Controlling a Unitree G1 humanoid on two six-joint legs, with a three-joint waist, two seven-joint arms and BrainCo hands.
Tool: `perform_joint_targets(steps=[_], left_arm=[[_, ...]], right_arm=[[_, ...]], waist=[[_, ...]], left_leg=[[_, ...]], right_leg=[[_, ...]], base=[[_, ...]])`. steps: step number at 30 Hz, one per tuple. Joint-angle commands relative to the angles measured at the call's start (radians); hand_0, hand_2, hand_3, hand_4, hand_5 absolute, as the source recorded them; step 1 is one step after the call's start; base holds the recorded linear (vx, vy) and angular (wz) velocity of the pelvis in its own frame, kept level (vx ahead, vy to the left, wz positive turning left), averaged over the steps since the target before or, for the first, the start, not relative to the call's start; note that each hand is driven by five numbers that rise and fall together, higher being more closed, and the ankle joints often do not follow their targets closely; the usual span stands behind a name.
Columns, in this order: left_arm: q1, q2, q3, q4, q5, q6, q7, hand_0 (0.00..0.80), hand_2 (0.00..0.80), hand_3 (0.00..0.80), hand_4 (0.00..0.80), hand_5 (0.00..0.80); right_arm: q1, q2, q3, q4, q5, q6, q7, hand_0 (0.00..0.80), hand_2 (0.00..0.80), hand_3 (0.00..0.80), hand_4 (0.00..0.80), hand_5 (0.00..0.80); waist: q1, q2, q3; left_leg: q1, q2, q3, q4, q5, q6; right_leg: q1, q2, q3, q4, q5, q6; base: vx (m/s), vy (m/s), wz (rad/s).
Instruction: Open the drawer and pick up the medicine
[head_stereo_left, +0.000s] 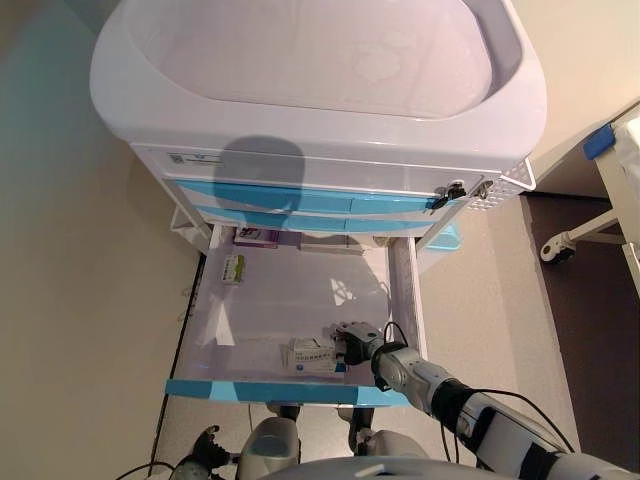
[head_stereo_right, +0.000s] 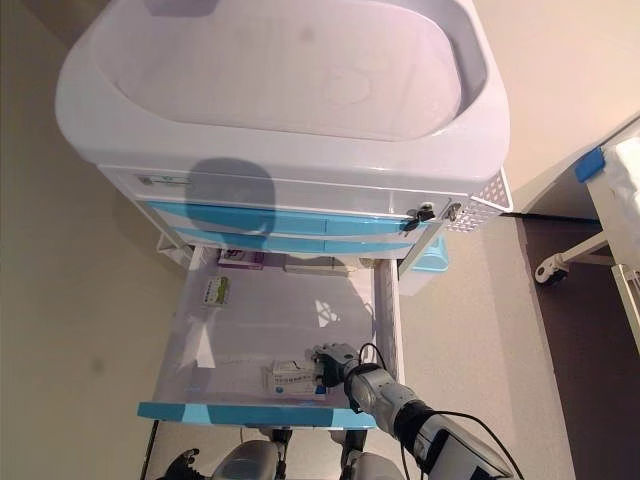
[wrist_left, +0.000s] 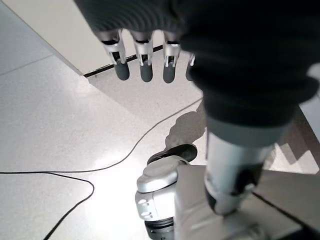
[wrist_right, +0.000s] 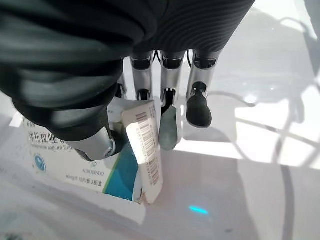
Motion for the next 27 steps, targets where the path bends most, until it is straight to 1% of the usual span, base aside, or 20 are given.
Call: perform_joint_targets(steps=[1,2,12,13,15,18,19,21,22,23,27], left_arm=[[-0.012,-0.045,-0.048,0.036,-0.010,-0.017,0.004,0.000,0.000,0.000,0.000,0.000],[-0.013,-0.044,-0.050,0.034,-0.011,-0.017,0.004,0.000,0.000,0.000,0.000,0.000],[-0.016,-0.044,-0.049,0.038,-0.012,-0.017,0.006,0.000,0.000,0.000,0.000,0.000],[-0.014,-0.044,-0.045,0.039,-0.009,-0.016,0.006,0.000,0.000,0.000,0.000,0.000],[-0.013,-0.043,-0.044,0.038,-0.008,-0.015,0.007,0.000,0.000,0.000,0.000,0.000],[-0.006,-0.036,-0.023,0.041,-0.001,-0.012,0.003,0.000,0.000,0.000,0.000,0.000],[-0.006,-0.036,-0.023,0.041,-0.001,-0.012,0.003,0.000,0.000,0.000,0.000,0.000],[-0.002,-0.031,-0.012,0.042,0.002,-0.010,-0.002,0.000,0.000,0.000,0.000,0.000],[0.004,-0.026,0.001,0.041,0.006,-0.010,-0.011,0.000,0.000,0.000,0.000,0.000],[0.004,-0.026,0.000,0.041,0.006,-0.009,-0.011,0.000,0.000,0.000,0.000,0.000],[0.015,-0.015,0.026,0.048,0.018,-0.005,-0.030,0.000,0.000,0.000,0.000,0.000]], right_arm=[[-0.023,0.019,0.031,-0.001,0.012,-0.008,-0.020,0.787,0.787,0.787,0.787,0.787],[-0.024,0.017,0.027,0.001,0.018,-0.006,-0.024,0.800,0.800,0.800,0.800,0.800],[-0.026,0.004,-0.014,-0.004,0.068,-0.004,-0.043,0.800,0.800,0.800,0.800,0.800],[-0.028,-0.008,-0.023,-0.043,0.087,-0.009,-0.044,0.800,0.800,0.800,0.800,0.800],[-0.029,-0.016,-0.027,-0.060,0.093,-0.009,-0.042,0.800,0.800,0.800,0.800,0.800],[-0.044,-0.063,-0.045,-0.184,0.130,-0.023,-0.019,0.800,0.800,0.800,0.800,0.800],[-0.043,-0.065,-0.046,-0.187,0.130,-0.022,-0.017,0.800,0.800,0.800,0.800,0.800],[-0.051,-0.098,-0.062,-0.252,0.144,-0.029,-0.009,0.800,0.800,0.800,0.800,0.800],[-0.056,-0.136,-0.074,-0.308,0.149,-0.038,0.006,0.800,0.800,0.800,0.800,0.800],[-0.055,-0.138,-0.075,-0.311,0.150,-0.037,0.008,0.800,0.800,0.800,0.800,0.800],[-0.061,-0.212,-0.100,-0.431,0.178,-0.058,0.053,0.800,0.800,0.800,0.800,0.800]], waist=[[0.000,-0.003,-0.002],[-0.001,-0.004,-0.002],[-0.003,-0.003,-0.008],[-0.007,-0.004,-0.013],[-0.007,-0.004,-0.014],[-0.011,-0.008,-0.027],[-0.011,-0.008,-0.027],[-0.014,-0.012,-0.035],[-0.016,-0.015,-0.044],[-0.016,-0.015,-0.044],[-0.019,-0.022,-0.063]], left_leg=[[-0.068,-0.052,-0.019,-0.006,0.022,0.033],[-0.069,-0.052,-0.020,-0.006,0.022,0.033],[-0.069,-0.052,-0.019,-0.008,0.022,0.033],[-0.066,-0.052,-0.016,-0.008,0.021,0.033],[-0.064,-0.051,-0.016,-0.009,0.020,0.033],[-0.055,-0.047,-0.007,-0.009,0.017,0.032],[-0.055,-0.047,-0.006,-0.009,0.016,0.032],[-0.049,-0.046,-0.003,-0.010,0.014,0.031],[-0.042,-0.043,0.000,-0.010,0.012,0.030],[-0.042,-0.043,0.000,-0.010,0.012,0.030],[-0.026,-0.037,0.008,-0.012,0.007,0.028]], right_leg=[[-0.094,-0.021,0.023,0.130,0.016,0.052],[-0.095,-0.021,0.023,0.130,0.017,0.053],[-0.098,-0.021,0.023,0.129,0.017,0.052],[-0.096,-0.021,0.025,0.129,0.018,0.053],[-0.095,-0.021,0.025,0.129,0.017,0.053],[-0.089,-0.019,0.032,0.125,0.017,0.053],[-0.089,-0.018,0.033,0.125,0.017,0.053],[-0.083,-0.017,0.037,0.124,0.015,0.053],[-0.078,-0.016,0.040,0.122,0.014,0.053],[-0.077,-0.016,0.040,0.121,0.014,0.053],[-0.064,-0.013,0.047,0.115,0.011,0.051]], base=[[0.000,0.000,0.00],[0.000,0.000,0.00],[0.000,0.000,0.00],[0.000,0.000,0.00],[0.000,0.000,0.00],[0.000,0.000,0.00],[0.000,0.000,0.00],[0.015,-0.011,-0.01],[0.000,0.000,0.00],[0.024,-0.021,-0.04],[0.029,-0.026,-0.05]])
